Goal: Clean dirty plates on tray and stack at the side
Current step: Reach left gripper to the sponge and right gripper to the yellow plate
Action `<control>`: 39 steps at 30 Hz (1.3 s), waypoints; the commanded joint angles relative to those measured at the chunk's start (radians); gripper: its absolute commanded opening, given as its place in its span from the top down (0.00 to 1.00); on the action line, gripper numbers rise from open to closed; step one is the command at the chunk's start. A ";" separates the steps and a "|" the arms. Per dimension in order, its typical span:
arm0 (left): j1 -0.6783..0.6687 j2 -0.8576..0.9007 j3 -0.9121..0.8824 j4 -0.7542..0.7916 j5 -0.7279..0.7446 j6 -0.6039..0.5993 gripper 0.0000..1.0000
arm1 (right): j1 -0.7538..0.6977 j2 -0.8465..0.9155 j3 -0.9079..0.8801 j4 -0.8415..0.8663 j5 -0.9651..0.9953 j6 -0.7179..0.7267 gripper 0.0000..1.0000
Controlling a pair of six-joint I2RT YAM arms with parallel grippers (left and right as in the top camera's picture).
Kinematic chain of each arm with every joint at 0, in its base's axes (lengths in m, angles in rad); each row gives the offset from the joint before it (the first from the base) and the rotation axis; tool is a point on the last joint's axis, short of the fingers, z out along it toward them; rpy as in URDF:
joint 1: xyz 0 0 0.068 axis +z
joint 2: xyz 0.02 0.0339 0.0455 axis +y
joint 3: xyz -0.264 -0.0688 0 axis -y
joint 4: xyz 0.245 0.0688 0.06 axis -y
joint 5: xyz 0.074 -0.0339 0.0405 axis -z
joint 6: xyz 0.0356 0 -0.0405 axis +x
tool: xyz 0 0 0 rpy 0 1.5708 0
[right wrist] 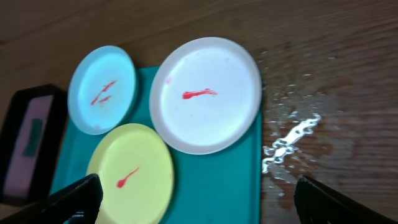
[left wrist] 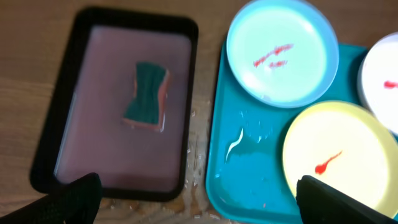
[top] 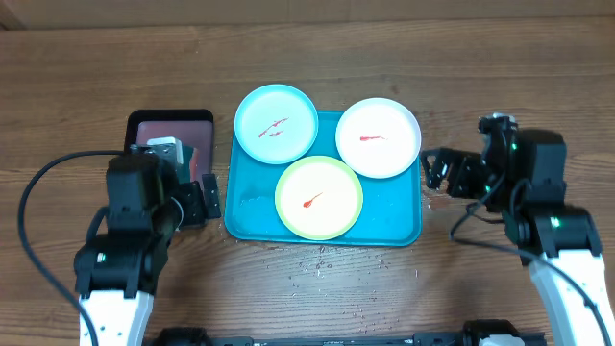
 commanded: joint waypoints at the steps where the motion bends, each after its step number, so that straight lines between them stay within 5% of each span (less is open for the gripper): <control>1: 0.006 0.036 0.018 0.005 0.046 0.004 0.00 | -0.002 0.045 0.037 0.036 -0.165 0.007 0.00; 10: 0.081 0.107 0.087 0.068 0.027 0.013 0.00 | 0.174 0.107 0.037 0.071 -0.015 0.011 0.00; 22: 0.196 0.455 0.167 0.159 -0.071 0.142 0.01 | 0.401 0.262 0.037 0.081 0.175 0.011 0.00; 24: 0.196 0.511 0.167 0.198 -0.074 0.146 0.05 | 0.404 0.276 0.036 0.080 0.175 0.011 0.00; 30: 0.195 0.657 0.167 0.285 -0.046 0.149 0.39 | 0.404 0.282 0.036 0.089 0.175 0.011 0.00; 39: 0.193 0.826 0.167 0.329 0.058 0.193 0.49 | 0.404 0.282 0.036 0.111 0.175 0.011 0.00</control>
